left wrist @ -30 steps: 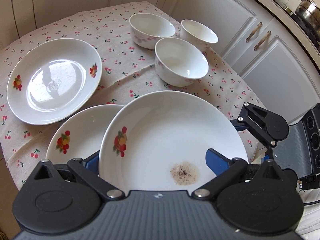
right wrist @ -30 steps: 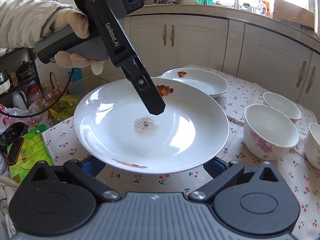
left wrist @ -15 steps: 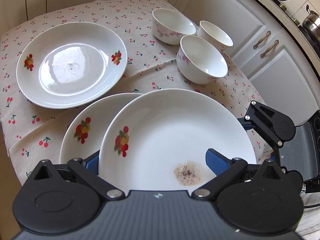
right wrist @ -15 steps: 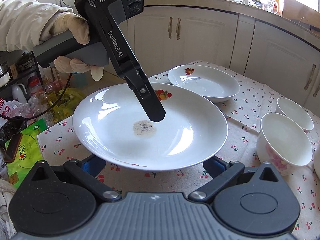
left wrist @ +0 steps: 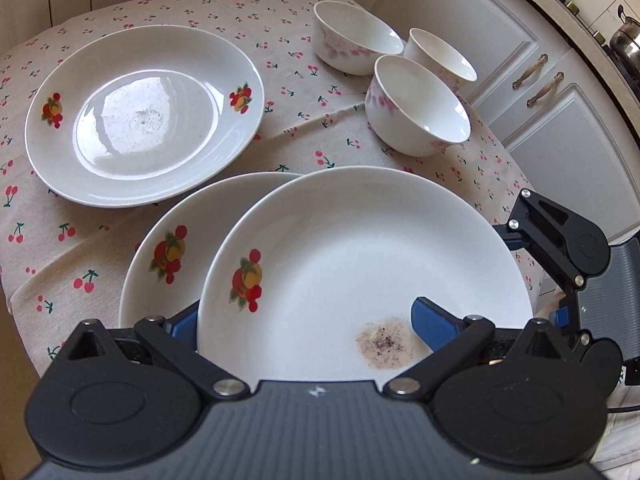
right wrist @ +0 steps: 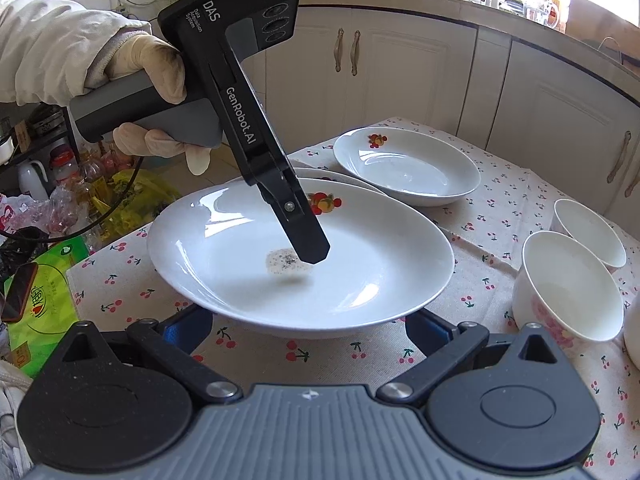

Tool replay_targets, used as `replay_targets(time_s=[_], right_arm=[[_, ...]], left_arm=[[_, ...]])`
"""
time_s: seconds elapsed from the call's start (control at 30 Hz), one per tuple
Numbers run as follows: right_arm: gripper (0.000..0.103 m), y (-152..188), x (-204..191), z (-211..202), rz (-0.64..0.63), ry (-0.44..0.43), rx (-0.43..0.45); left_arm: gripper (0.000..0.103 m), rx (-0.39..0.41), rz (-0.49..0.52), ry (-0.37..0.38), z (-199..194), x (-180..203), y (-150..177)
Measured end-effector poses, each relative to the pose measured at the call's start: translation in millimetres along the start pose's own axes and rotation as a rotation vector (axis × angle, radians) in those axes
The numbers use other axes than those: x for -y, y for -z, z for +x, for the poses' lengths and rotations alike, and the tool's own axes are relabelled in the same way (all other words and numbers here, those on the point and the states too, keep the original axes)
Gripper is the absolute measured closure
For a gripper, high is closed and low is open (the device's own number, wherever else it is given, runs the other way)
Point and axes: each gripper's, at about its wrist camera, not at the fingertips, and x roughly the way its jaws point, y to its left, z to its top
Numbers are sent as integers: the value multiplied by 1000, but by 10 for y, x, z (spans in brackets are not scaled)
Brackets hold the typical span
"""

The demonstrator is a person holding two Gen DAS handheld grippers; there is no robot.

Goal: Organize plates and bowls
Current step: 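Lower the stained plate onto the fruit-decal plate with the left tool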

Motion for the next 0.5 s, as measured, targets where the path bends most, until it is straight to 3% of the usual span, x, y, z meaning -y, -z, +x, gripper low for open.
replay_targets(time_s=[0.5], right_arm=[[0,-8,-24,36,-18,2,-7]], left_arm=[[2,-32,25,-50,42,8,-22]])
